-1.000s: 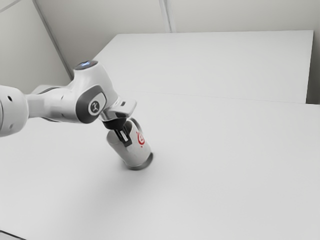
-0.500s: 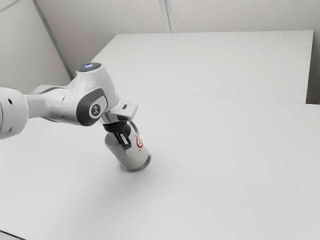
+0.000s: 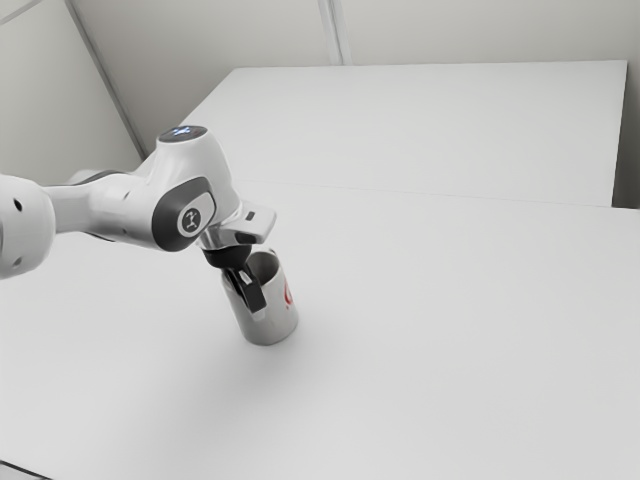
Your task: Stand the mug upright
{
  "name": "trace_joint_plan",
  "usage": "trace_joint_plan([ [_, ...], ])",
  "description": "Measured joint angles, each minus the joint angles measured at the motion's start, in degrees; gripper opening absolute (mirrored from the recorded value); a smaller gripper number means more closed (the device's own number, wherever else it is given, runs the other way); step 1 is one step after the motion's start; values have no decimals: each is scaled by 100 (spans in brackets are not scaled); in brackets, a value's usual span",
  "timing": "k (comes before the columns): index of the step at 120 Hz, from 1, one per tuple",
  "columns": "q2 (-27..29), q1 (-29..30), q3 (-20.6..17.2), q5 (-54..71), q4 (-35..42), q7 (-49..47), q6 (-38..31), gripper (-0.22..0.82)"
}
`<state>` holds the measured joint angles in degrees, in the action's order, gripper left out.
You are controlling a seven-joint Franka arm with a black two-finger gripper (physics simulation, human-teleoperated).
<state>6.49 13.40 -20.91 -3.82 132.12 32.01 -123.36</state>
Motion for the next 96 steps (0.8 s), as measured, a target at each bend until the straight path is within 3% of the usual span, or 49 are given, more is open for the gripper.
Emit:
trace_joint_plan([
  [41,275,3,-62,4,-344,-259,464,58],
  [81,51,58,20,5,-1919,-1501,1304,60],
  [96,-230,-291,554,42,-2896,-1927,1900,60],
])
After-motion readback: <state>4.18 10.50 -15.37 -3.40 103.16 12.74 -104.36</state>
